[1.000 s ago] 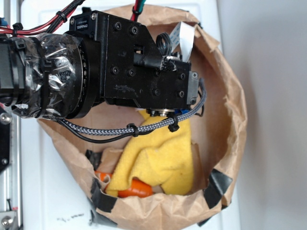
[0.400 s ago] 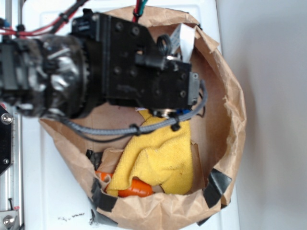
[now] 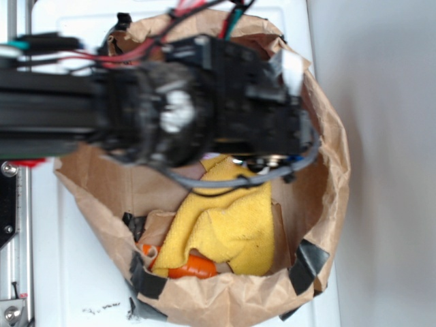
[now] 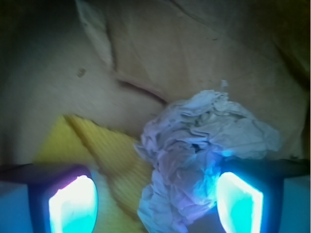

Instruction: Grab the white paper.

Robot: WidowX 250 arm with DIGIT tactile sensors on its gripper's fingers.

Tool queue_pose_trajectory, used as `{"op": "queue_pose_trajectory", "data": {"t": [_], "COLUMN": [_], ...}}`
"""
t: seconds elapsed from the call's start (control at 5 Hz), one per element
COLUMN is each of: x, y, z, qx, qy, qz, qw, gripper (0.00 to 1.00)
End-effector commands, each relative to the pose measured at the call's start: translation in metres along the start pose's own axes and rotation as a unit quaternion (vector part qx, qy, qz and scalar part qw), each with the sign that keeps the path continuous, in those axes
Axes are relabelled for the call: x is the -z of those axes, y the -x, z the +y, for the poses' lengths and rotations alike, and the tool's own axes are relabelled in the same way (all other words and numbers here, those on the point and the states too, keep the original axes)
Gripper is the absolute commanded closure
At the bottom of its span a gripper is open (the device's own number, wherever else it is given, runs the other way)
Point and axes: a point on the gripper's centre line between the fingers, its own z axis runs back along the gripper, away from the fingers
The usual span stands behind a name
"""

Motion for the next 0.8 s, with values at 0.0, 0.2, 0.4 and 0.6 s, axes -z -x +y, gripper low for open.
{"op": "queue_pose_trajectory", "data": {"t": [0.0,0.2,0.4,0.6], "x": [0.001,0.004,0.004,-0.021], "y": [-0.010,-0.011,-0.014,-0.020], "z": [-0.009,-0.011,-0.007,0.008], "qx": [-0.005,-0.004,0.005,0.019], "qy": [-0.004,-0.006,-0.004,0.014], "qz": [-0.047,-0.055,-0.053,-0.010], "qw": [0.999,0.998,0.999,1.000], "gripper": [0.00,0.00,0.00,0.00]}}
